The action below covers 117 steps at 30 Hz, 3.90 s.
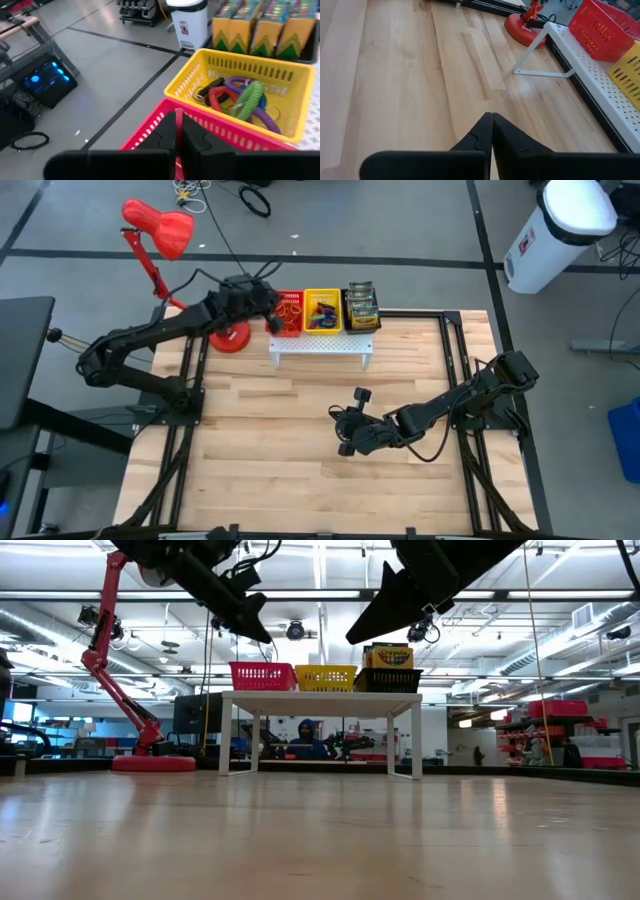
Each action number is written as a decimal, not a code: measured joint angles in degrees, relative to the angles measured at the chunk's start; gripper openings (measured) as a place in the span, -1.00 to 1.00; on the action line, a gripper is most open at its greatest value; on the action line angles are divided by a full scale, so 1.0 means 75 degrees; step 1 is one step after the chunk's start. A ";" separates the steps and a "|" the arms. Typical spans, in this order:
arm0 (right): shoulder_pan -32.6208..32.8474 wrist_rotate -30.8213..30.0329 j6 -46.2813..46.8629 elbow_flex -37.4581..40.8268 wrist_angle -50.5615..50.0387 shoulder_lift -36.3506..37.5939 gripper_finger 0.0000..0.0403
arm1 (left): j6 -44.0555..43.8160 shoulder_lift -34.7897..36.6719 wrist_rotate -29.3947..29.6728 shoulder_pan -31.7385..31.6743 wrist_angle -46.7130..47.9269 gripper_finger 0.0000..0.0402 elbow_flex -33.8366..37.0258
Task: Pick & Place Office Desk Supplies
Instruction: Put the red rubber band into the red bin on the shelf, then return to Home Position
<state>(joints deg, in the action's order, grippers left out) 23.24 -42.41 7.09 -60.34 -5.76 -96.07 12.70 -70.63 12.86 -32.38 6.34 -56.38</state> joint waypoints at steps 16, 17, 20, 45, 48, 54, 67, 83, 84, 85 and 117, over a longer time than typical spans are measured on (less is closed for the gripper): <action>-0.0003 0.0002 0.0204 0.0003 0.0027 -0.0001 -0.98 | -0.0461 0.0212 -0.0821 0.0068 0.1577 -0.07 -0.0018; -0.0003 0.0002 0.0203 0.0003 0.0054 -0.0003 -0.98 | -0.0530 0.0226 -0.0819 0.0057 0.1911 -0.01 -0.0094; -0.0061 0.0033 0.0195 0.0003 0.0190 -0.0003 -0.95 | -0.0755 0.0227 -0.0868 0.0025 0.2670 0.15 -0.0540; -0.2171 0.5069 -0.1207 0.4502 0.4599 0.3200 -0.99 | -0.0836 0.1532 -0.2698 0.3001 -0.6578 -0.96 0.4772; -0.2793 0.5564 -0.1349 0.5097 0.4451 0.4352 -0.99 | -0.1019 0.1547 -0.2527 0.3034 -0.7484 -0.94 0.5386; -0.4238 0.6697 -0.1116 0.6351 0.4258 0.6494 -0.99 | -0.1237 0.1552 -0.2534 0.3019 -0.8349 -0.96 0.6088; -0.6053 0.7841 -0.0665 0.7976 0.3268 1.0121 -1.00 | -0.1451 0.2734 -0.2603 0.2974 -0.9291 -0.97 0.7444; -0.6356 0.7825 -0.0779 0.7975 0.1176 1.2762 -1.00 | -0.1466 0.4714 -0.2924 0.2460 -0.7321 -0.97 0.7469; -0.6356 0.7780 -0.0781 0.7975 0.1173 1.2761 -1.00 | -0.1439 0.4851 -0.2915 0.2429 -0.7083 -0.97 0.7469; -0.6356 0.7769 -0.0781 0.7976 0.1201 1.2759 -1.00 | -0.1435 0.5008 -0.2877 0.2393 -0.6879 -0.97 0.7469; -0.6353 0.7091 -0.0661 0.7976 0.1120 1.2762 -0.96 | -0.1939 0.9413 -0.1481 0.2017 -0.1188 -0.96 0.7469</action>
<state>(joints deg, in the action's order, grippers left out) -24.40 10.77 2.14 -0.51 2.64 -0.36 -1.84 -0.03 1.75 -17.26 -2.57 -0.36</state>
